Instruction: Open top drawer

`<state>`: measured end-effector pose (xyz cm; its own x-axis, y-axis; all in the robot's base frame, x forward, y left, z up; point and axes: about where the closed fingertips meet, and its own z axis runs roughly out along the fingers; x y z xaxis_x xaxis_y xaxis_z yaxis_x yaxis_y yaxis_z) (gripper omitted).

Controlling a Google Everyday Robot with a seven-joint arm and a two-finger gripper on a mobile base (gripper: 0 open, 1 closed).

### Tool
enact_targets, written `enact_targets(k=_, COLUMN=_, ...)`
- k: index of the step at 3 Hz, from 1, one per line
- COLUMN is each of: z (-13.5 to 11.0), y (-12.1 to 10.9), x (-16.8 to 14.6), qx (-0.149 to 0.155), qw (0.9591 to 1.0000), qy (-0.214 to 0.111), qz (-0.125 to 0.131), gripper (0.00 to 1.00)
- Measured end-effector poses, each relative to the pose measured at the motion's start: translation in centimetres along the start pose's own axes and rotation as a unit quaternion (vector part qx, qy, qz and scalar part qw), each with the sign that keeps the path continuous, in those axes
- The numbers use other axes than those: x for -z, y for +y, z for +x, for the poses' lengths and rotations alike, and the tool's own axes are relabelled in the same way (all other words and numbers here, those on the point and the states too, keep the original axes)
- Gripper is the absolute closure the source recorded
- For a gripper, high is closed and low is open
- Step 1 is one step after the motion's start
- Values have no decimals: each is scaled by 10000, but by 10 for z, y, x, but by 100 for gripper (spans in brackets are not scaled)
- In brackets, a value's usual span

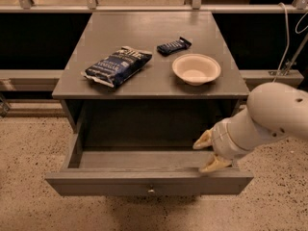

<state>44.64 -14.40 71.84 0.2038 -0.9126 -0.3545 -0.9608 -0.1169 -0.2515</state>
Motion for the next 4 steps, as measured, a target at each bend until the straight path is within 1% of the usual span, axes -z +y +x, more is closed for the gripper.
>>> enact_targets(k=1, z=0, y=-29, x=-11, qx=75, qw=9999, qy=83, qz=0, gripper=68)
enact_targets(k=2, z=2, y=-50, x=-36, qx=70, qw=9999, qy=66, qz=-141, gripper=87)
enact_targets(k=3, z=4, y=-40, x=-70, qx=-17, qw=9987, qy=13, qz=-511, gripper=87)
enact_targets(k=4, z=3, y=-14, x=-92, qx=-41, qw=9952, qy=-82, qz=-978, gripper=87)
